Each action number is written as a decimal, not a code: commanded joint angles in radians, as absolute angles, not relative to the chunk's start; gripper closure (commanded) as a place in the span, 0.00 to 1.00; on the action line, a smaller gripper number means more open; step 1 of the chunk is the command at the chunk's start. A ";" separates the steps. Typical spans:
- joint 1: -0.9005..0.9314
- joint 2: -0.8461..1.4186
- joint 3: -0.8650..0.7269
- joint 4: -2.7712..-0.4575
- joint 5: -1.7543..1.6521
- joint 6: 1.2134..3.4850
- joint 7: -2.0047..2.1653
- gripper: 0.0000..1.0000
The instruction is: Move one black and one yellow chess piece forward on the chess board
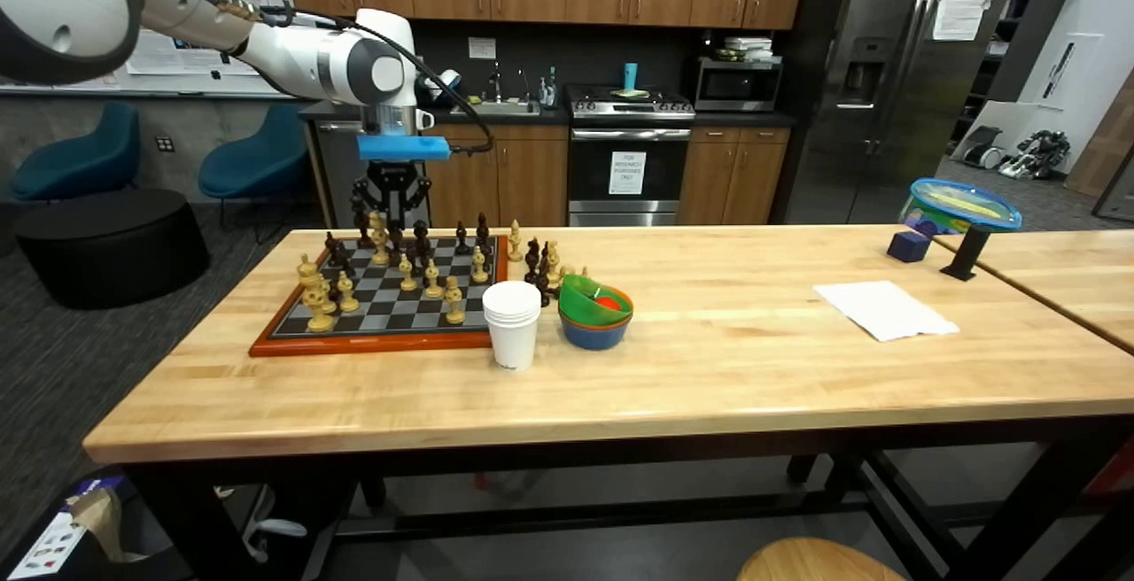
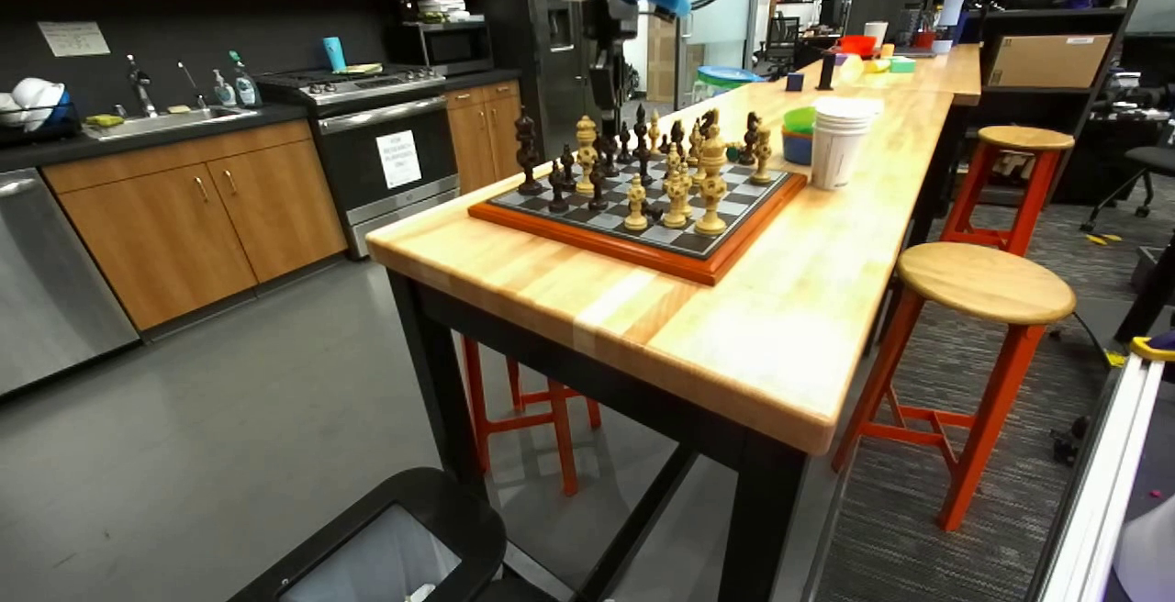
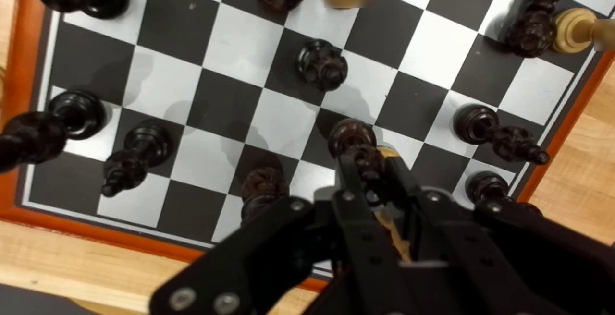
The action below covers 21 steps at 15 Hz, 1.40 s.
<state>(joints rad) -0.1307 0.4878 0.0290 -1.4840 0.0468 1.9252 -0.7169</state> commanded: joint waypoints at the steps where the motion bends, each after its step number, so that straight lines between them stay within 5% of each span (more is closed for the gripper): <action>1: -0.146 0.506 0.041 -1.456 0.064 1.924 -0.740 0.95; 10: -0.149 0.541 0.042 -1.416 0.061 1.921 -0.743 0.93; 11: -0.149 0.544 0.042 -1.413 0.060 1.921 -0.742 0.68; 12: -0.149 0.546 0.042 -1.410 0.060 1.921 -0.742 0.58; 16: -0.151 0.537 0.041 -1.415 0.059 1.925 -0.743 0.40; 18: -0.154 0.529 0.041 -1.422 0.060 1.927 -0.744 0.40; 21: -0.158 0.510 0.038 -1.440 0.058 1.927 -0.744 0.54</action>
<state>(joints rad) -0.1412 0.5360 0.0290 -1.4239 0.0490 1.9263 -0.7229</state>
